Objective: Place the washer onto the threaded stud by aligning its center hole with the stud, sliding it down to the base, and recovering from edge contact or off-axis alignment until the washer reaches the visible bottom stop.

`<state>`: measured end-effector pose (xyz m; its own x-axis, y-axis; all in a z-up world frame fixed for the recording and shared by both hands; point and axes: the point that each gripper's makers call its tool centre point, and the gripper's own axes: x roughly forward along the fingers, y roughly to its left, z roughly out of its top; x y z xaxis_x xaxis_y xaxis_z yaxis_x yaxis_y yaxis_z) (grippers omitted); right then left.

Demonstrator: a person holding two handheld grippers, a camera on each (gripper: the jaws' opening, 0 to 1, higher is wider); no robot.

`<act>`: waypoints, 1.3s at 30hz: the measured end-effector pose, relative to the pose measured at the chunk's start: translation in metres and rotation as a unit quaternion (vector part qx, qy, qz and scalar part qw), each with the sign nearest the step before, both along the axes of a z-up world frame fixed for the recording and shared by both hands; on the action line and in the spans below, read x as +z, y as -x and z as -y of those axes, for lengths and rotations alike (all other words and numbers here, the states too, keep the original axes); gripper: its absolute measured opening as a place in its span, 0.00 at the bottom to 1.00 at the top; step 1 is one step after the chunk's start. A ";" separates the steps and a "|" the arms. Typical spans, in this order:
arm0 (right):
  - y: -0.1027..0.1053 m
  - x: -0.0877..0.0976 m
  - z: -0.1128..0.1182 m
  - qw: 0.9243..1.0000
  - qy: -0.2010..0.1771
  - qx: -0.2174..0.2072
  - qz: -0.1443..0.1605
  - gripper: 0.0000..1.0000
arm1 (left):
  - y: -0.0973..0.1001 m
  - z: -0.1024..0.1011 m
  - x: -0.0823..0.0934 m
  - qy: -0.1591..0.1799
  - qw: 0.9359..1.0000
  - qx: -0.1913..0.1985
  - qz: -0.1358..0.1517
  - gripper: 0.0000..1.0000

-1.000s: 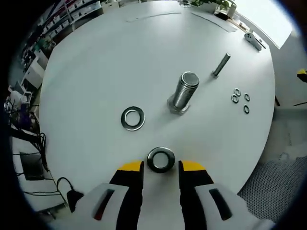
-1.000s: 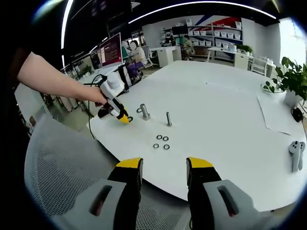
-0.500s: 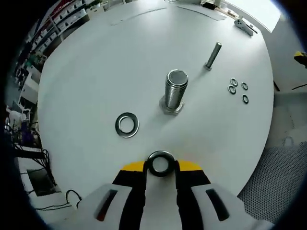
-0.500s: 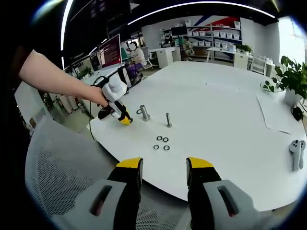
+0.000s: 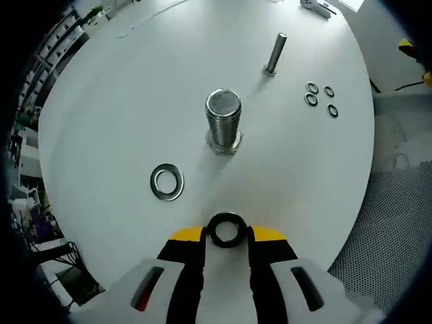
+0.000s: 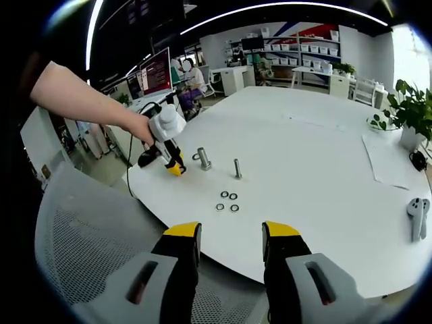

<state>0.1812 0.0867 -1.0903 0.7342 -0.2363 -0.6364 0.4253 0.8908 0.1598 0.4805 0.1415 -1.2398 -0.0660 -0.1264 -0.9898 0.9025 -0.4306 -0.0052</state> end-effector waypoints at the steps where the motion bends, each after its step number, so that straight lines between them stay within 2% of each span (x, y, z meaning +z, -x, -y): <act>1: 0.000 0.000 0.000 1.000 0.000 0.000 0.000 0.39 | 0.000 -0.001 0.000 0.001 1.000 -0.001 0.000 0.23; 5: 0.000 0.001 0.001 1.000 0.000 -0.003 0.001 0.39 | -0.005 0.001 -0.003 0.008 1.000 -0.018 -0.002 0.23; 8: 0.000 0.001 0.001 1.000 0.000 -0.002 0.001 0.39 | -0.005 -0.001 -0.001 0.001 0.999 -0.044 -0.003 0.24; 17: 0.000 0.001 0.000 1.000 0.000 -0.001 -0.002 0.39 | 0.000 -0.003 0.001 -0.012 0.998 -0.068 0.015 0.22; 27: -0.001 0.001 0.001 1.000 -0.001 -0.002 0.000 0.38 | -0.007 -0.001 -0.003 -0.003 0.999 -0.048 0.007 0.20; 35: -0.001 0.002 0.000 1.000 -0.002 -0.001 0.001 0.38 | -0.004 0.000 0.000 0.012 1.000 -0.023 -0.002 0.19; 39: -0.001 0.001 0.000 1.000 -0.003 0.000 0.001 0.38 | -0.003 -0.002 0.000 0.014 1.000 -0.025 0.003 0.19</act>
